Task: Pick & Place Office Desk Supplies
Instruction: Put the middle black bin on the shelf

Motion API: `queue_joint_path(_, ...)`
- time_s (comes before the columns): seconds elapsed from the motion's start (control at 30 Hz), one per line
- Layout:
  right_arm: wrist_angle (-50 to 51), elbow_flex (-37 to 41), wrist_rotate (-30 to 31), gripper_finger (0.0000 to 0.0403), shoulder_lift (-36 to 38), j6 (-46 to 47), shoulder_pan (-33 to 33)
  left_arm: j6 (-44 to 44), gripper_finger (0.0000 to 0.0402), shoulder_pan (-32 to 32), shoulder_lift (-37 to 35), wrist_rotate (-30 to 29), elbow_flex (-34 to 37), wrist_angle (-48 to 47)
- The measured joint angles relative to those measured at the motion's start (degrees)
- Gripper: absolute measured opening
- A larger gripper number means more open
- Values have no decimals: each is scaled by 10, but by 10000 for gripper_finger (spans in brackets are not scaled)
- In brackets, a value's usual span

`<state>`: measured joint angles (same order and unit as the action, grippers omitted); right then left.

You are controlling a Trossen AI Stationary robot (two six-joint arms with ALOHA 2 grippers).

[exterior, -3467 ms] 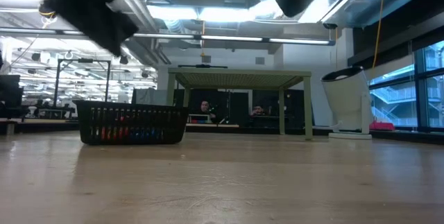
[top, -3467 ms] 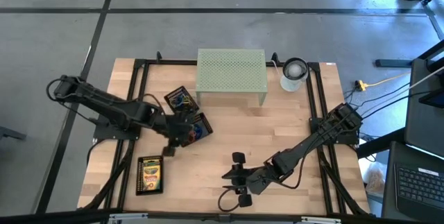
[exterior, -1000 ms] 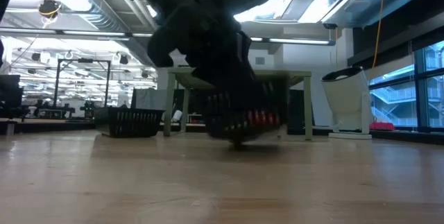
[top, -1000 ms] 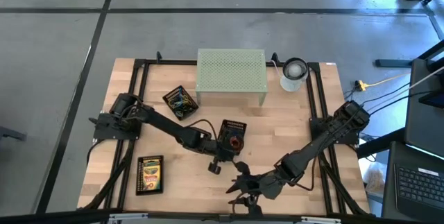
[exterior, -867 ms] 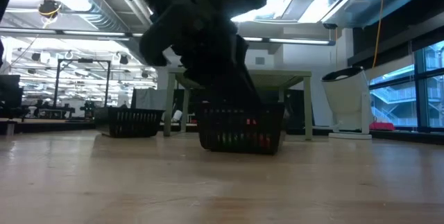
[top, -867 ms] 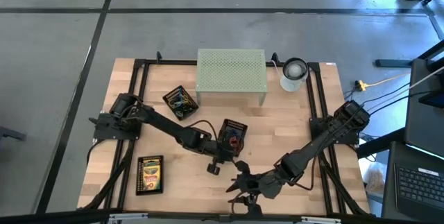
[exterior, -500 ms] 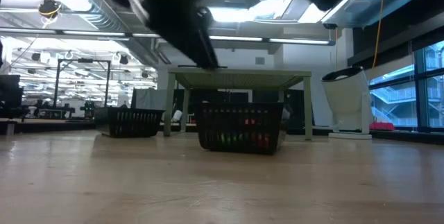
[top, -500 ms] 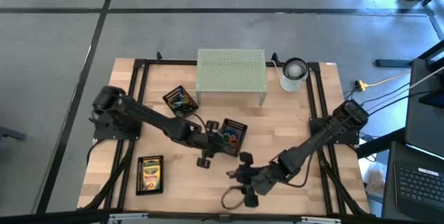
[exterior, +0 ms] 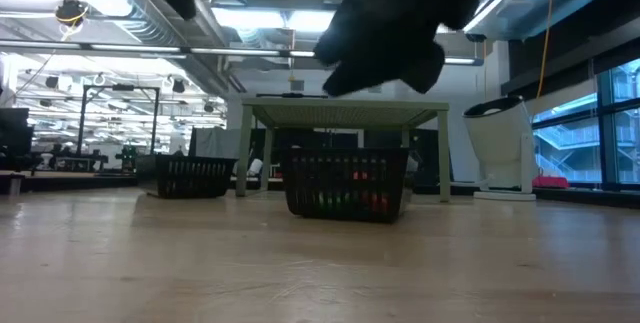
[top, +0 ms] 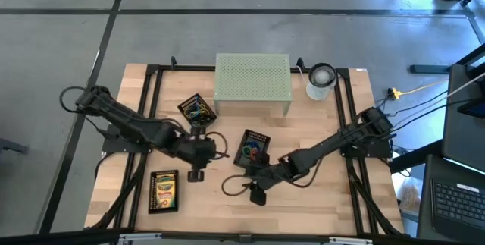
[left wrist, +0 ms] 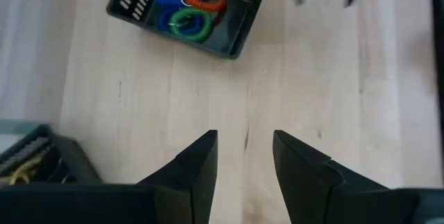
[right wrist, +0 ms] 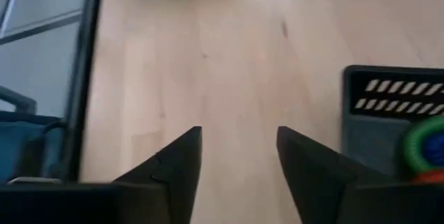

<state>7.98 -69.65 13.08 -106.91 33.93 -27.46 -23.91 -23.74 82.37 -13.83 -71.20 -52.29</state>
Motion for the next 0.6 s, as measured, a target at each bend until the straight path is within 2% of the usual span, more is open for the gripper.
queue_joint_path(0.2,3,0,31,248,-7,-43,23,-52,129,-51,-50,-49,0,-20)
queue_joint_path(0.3,6,0,39,268,-7,-61,30,-68,127,-76,-67,-79,0,-20)
queue_joint_path(0.43,12,0,40,270,-31,-60,35,-77,127,-106,-81,-111,0,-20)
queue_joint_path(0.6,13,0,42,254,-63,-60,37,-84,126,-134,-85,-139,0,-20)
